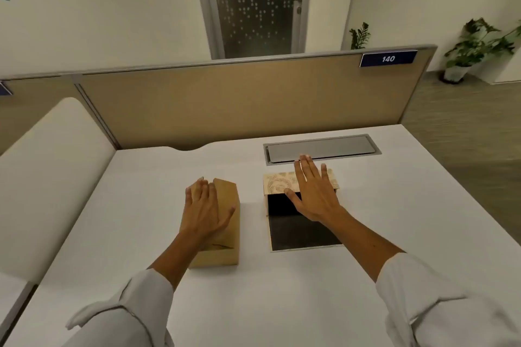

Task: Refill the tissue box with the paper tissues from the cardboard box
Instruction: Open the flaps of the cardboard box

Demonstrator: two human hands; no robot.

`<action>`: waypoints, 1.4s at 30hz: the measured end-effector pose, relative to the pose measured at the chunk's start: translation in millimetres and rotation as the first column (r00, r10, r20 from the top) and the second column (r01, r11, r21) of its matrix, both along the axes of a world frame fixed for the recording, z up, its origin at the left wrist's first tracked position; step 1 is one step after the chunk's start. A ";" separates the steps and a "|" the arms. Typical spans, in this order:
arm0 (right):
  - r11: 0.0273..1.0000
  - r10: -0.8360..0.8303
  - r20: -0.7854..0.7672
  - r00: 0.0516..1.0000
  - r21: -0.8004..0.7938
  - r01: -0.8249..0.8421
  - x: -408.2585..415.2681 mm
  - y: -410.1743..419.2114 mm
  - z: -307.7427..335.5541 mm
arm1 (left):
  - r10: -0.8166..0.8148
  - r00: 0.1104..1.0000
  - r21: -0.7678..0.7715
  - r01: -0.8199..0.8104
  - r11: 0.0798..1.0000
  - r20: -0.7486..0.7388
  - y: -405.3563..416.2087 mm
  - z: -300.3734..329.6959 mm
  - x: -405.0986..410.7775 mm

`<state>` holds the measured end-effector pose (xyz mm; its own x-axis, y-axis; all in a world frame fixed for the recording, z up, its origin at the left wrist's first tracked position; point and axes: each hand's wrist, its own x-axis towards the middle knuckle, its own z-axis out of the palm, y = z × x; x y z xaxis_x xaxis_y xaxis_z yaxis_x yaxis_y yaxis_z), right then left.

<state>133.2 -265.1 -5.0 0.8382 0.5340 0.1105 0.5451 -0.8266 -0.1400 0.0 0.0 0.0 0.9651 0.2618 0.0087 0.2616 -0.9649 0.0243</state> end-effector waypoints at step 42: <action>0.900 0.401 -0.235 0.886 -0.079 -0.428 -27.5 167.8 -24.4 | 0.306 0.952 -0.712 -0.199 0.674 0.023 68.1 -12.8 -32.0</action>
<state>105.8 -97.4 -29.4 0.5334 0.8355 -0.1320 0.8117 -0.5495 -0.1979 -32.0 68.1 -12.8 0.8645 0.4773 -0.1576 0.4351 -0.5538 0.7099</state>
